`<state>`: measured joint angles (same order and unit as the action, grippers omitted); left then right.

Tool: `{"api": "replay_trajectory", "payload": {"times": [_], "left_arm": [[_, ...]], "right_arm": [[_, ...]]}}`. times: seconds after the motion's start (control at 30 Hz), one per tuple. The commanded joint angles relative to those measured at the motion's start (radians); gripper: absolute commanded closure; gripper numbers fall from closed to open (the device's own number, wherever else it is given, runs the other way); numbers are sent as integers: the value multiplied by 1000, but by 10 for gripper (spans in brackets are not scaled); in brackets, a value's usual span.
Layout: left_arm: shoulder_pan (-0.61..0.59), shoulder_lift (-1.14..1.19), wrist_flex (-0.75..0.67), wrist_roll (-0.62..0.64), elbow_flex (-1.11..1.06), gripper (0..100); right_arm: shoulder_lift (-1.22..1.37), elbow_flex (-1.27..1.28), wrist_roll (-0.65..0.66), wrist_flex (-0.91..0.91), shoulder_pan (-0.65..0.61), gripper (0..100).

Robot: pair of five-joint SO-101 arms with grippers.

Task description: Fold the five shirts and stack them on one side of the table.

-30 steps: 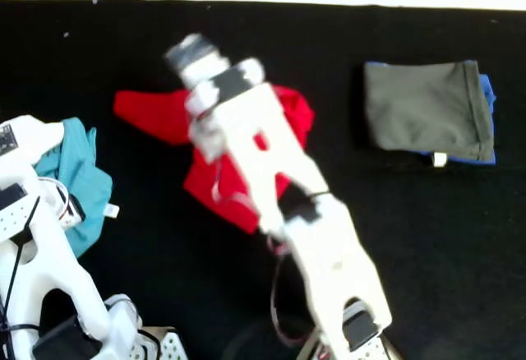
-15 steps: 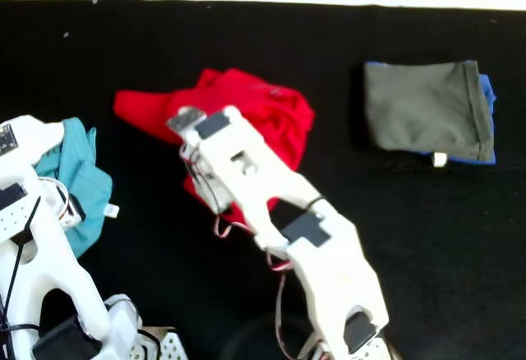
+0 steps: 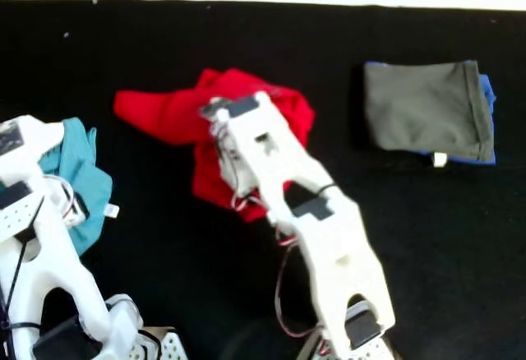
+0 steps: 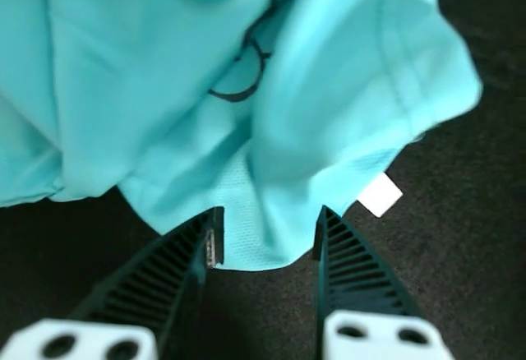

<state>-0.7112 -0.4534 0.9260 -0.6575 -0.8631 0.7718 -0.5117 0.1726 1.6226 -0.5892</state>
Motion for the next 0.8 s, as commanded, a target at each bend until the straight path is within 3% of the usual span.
{"api": "replay_trajectory", "payload": {"times": [0.0,0.2,0.5,0.77], "left_arm": [[50,-19,9,-2,5,818],[151,-19,69,0,5,818],[260,-19,72,0,8,818],[329,-25,72,132,10,818]], "right_arm": [[-31,-193,17,134,87,991],[-286,-412,29,140,194,992],[-711,-446,103,134,168,992],[-915,-446,103,-107,139,992]]}}
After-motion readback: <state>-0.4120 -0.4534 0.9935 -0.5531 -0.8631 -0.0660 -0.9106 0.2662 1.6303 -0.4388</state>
